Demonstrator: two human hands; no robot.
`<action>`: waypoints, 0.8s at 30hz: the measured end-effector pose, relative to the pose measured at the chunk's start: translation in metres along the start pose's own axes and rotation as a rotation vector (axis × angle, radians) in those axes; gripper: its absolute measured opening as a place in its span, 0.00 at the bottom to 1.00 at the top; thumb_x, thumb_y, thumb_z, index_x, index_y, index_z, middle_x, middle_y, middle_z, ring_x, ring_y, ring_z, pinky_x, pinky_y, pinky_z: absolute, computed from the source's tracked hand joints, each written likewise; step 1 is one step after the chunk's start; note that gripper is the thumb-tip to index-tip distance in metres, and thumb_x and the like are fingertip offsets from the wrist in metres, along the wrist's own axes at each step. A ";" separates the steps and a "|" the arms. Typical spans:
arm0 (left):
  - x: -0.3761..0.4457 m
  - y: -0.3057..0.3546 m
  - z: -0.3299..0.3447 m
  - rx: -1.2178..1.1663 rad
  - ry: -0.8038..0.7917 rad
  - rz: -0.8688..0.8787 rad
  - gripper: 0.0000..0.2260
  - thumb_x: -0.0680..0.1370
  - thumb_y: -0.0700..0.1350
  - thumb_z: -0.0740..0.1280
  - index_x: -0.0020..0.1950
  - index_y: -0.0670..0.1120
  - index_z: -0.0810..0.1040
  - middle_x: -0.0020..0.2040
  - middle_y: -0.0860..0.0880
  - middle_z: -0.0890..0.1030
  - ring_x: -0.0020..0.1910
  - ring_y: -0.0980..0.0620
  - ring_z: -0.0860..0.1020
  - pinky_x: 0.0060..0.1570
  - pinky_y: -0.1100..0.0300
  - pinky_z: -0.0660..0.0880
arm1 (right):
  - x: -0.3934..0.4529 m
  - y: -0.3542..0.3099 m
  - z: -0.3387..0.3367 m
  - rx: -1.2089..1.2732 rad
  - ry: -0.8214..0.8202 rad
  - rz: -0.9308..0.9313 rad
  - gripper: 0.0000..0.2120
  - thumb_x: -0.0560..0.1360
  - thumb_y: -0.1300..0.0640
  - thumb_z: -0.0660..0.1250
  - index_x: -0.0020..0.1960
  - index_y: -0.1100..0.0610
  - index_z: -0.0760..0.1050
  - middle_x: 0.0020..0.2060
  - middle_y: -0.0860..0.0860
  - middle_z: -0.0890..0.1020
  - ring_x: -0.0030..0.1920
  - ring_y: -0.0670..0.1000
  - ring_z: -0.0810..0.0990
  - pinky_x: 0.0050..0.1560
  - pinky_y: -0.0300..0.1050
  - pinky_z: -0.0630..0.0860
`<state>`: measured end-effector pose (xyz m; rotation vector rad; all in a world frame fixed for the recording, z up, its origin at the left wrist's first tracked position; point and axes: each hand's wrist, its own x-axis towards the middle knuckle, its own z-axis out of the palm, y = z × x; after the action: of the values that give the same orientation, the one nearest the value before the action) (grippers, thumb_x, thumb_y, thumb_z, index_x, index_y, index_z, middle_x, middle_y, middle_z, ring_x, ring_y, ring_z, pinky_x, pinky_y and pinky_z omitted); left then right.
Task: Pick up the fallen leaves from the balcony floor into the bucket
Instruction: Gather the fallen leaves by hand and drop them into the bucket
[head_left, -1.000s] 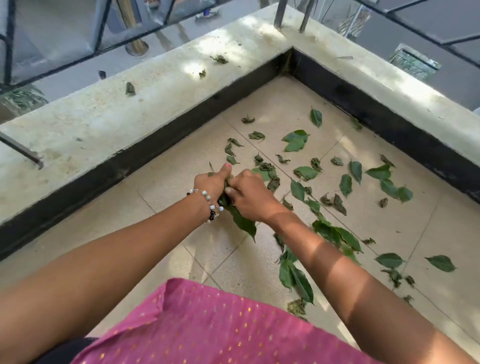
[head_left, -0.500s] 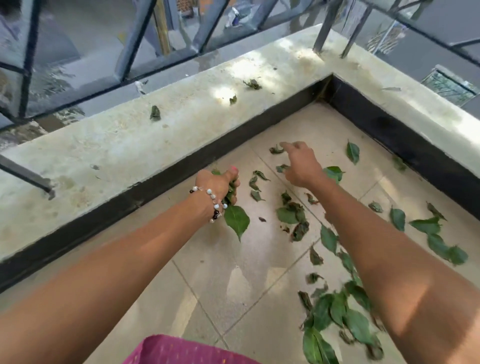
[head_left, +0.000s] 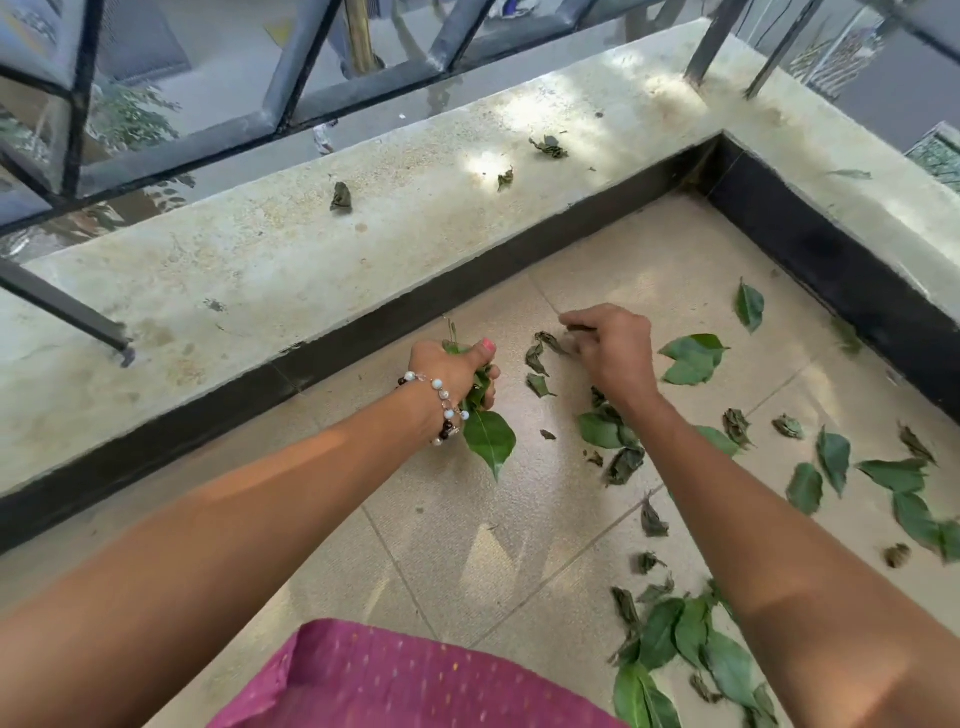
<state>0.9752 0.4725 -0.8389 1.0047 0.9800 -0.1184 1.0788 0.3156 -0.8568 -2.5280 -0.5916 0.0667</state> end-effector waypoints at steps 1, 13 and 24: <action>-0.001 -0.001 0.000 0.019 0.003 0.010 0.07 0.77 0.39 0.70 0.48 0.36 0.75 0.31 0.41 0.77 0.18 0.51 0.71 0.22 0.63 0.72 | -0.003 -0.009 0.001 0.042 -0.029 -0.027 0.13 0.75 0.65 0.67 0.59 0.59 0.81 0.54 0.56 0.82 0.55 0.54 0.79 0.61 0.44 0.73; -0.022 -0.013 -0.002 0.106 0.010 0.040 0.10 0.77 0.41 0.70 0.53 0.34 0.77 0.32 0.41 0.79 0.17 0.52 0.71 0.21 0.63 0.72 | -0.072 -0.017 0.021 -0.236 -0.140 -0.368 0.07 0.74 0.65 0.67 0.49 0.64 0.82 0.45 0.56 0.82 0.46 0.57 0.77 0.45 0.49 0.75; -0.038 -0.041 0.009 0.205 0.211 0.007 0.19 0.81 0.57 0.59 0.46 0.41 0.76 0.38 0.46 0.78 0.40 0.46 0.78 0.47 0.56 0.76 | -0.135 -0.089 0.016 0.543 -0.002 0.180 0.12 0.80 0.61 0.60 0.59 0.55 0.80 0.49 0.50 0.85 0.49 0.48 0.82 0.53 0.46 0.77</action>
<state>0.9377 0.4296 -0.8364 1.2269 1.1741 -0.1102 0.9184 0.3337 -0.8339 -2.0426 -0.2918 0.2587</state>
